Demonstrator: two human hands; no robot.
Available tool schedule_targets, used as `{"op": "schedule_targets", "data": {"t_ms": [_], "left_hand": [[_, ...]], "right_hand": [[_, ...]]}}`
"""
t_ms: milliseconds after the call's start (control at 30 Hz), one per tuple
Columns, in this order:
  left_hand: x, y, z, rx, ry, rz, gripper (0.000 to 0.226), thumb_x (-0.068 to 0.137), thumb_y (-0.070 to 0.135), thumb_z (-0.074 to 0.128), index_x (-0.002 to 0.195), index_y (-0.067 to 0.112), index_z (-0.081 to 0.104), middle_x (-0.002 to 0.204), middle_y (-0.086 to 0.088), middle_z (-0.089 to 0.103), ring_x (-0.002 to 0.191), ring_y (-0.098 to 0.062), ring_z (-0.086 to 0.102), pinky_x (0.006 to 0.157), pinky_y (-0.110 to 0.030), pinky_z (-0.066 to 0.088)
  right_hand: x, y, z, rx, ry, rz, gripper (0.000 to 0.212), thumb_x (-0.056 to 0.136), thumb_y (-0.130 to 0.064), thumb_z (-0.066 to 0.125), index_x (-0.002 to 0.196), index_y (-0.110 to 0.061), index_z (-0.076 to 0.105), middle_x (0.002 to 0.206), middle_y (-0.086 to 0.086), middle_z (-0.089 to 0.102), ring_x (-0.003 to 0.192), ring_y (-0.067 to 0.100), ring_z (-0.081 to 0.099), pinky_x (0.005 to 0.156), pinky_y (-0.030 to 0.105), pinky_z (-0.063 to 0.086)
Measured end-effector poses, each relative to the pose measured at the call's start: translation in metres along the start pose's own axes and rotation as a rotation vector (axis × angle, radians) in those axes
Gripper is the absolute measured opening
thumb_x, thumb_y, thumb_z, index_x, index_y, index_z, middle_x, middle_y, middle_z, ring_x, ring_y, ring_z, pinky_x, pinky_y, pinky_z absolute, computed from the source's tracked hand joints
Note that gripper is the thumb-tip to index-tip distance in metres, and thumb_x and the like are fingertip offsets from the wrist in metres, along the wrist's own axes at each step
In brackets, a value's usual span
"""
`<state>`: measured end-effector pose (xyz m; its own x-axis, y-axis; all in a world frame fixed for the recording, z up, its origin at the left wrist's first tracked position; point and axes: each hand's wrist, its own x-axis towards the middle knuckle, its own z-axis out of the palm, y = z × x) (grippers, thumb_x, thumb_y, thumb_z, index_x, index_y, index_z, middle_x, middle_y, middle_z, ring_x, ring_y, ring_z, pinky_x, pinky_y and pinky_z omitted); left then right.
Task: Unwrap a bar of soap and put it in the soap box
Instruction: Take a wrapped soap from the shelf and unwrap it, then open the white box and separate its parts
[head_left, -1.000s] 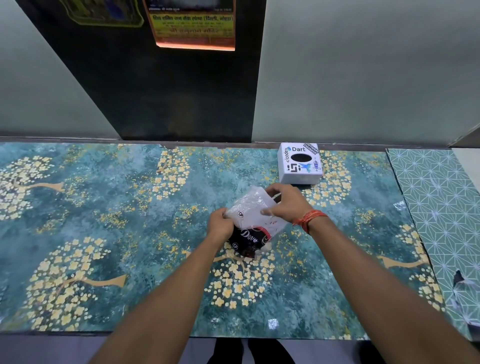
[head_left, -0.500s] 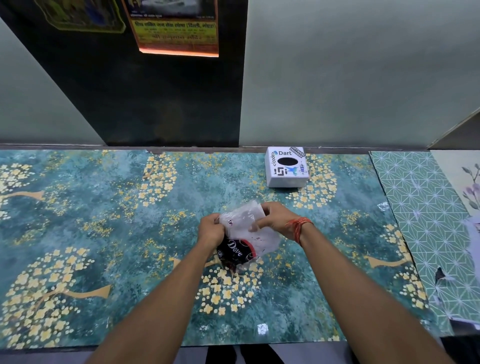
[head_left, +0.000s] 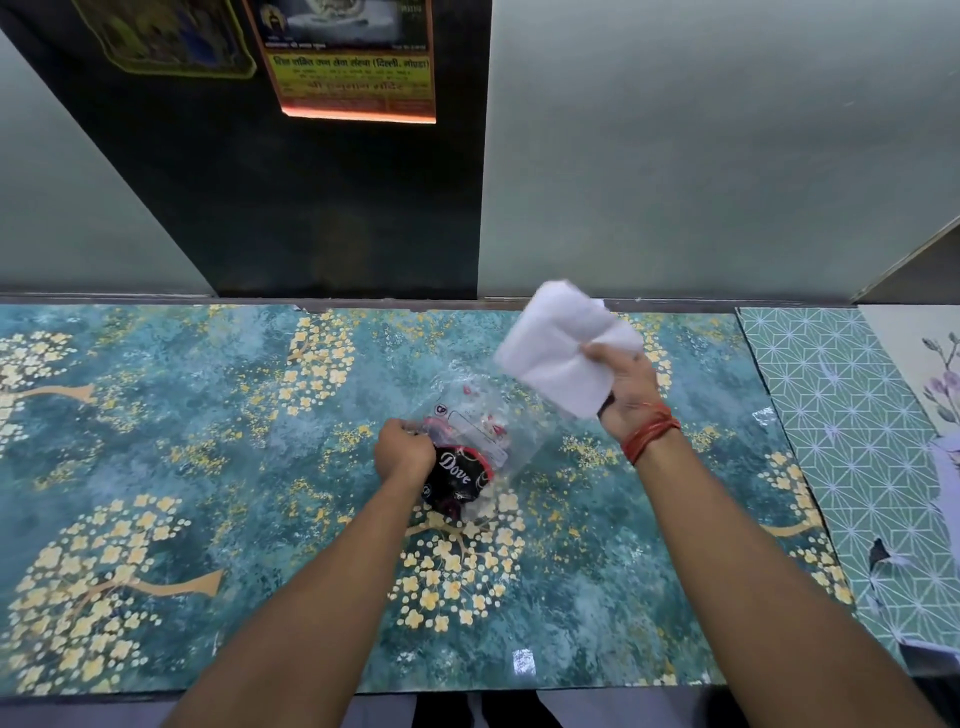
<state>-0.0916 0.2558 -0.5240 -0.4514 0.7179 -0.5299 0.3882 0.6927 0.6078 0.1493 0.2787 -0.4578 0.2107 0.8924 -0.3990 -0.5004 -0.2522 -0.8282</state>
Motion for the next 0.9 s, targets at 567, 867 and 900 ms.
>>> {"op": "schedule_targets", "data": {"t_ms": [567,867,900], "left_hand": [[-0.002,-0.008,-0.011,0.371,-0.036,0.103,0.014,0.094,0.025,0.055,0.094,0.011,0.052,0.111,-0.015,0.066,0.085,-0.029,0.053,0.070,-0.034,0.042],[-0.011,0.056,0.005,0.031,-0.048,0.511,0.052,0.091,0.010,0.057,0.141,0.013,0.045,0.131,-0.009,0.053,0.115,-0.026,0.052,0.094,-0.043,0.050],[-0.012,0.060,0.008,-0.032,-0.094,0.509,0.050,0.091,0.008,0.056,0.140,0.013,0.047,0.126,-0.008,0.056,0.103,-0.022,0.055,0.083,-0.040,0.053]], "right_hand": [[-0.020,0.099,0.025,-0.965,-0.092,0.248,0.050,0.072,-0.026,0.081,0.113,-0.010,0.056,0.119,0.010,0.066,0.102,0.028,0.063,0.090,0.041,0.054],[0.035,0.021,0.033,-1.766,0.129,-0.359,0.054,0.088,-0.019,0.059,0.137,-0.008,0.037,0.142,0.013,0.043,0.132,0.033,0.038,0.099,0.051,0.044],[0.045,0.015,0.027,-1.845,0.075,-0.287,0.062,0.086,-0.014,0.060,0.141,-0.009,0.032,0.149,0.011,0.036,0.140,0.033,0.028,0.103,0.057,0.038]]}}
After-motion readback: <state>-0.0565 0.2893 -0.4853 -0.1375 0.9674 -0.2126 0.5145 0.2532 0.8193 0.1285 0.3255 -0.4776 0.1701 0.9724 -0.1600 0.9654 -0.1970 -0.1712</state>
